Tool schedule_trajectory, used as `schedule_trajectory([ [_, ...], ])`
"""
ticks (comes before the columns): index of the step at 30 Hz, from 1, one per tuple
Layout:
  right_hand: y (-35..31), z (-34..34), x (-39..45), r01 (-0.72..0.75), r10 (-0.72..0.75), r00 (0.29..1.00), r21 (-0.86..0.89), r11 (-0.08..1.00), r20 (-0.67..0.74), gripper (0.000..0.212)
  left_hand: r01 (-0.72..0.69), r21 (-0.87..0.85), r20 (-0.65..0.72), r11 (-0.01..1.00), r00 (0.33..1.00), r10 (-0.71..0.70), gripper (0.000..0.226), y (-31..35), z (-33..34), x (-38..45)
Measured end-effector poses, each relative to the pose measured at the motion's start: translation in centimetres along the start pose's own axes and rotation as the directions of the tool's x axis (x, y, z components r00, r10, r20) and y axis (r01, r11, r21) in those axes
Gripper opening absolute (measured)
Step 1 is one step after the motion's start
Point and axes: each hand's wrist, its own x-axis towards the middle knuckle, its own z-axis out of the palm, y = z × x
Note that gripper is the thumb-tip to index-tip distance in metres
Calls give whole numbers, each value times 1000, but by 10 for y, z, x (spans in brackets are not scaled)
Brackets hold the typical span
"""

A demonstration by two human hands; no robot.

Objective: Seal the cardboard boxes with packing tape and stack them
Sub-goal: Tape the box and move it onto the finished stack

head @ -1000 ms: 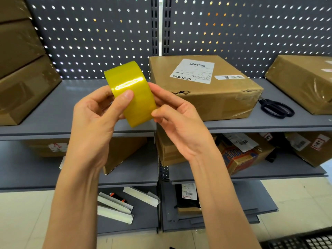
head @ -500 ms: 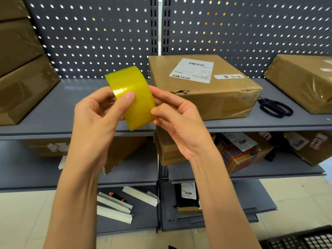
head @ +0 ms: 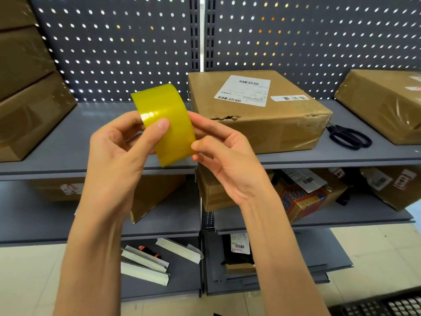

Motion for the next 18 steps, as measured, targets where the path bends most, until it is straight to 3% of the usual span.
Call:
schedule_trajectory([
  [10, 4, 2, 1, 18, -18, 1000, 86, 996, -6, 48, -3, -33, -3, 999, 1000, 2, 16, -4, 2, 1],
  [18, 3, 2, 1, 31, -28, 998, 62, 998, -53, 39, -7, -8, 1, 1000, 1000, 7, 16, -4, 3, 0],
])
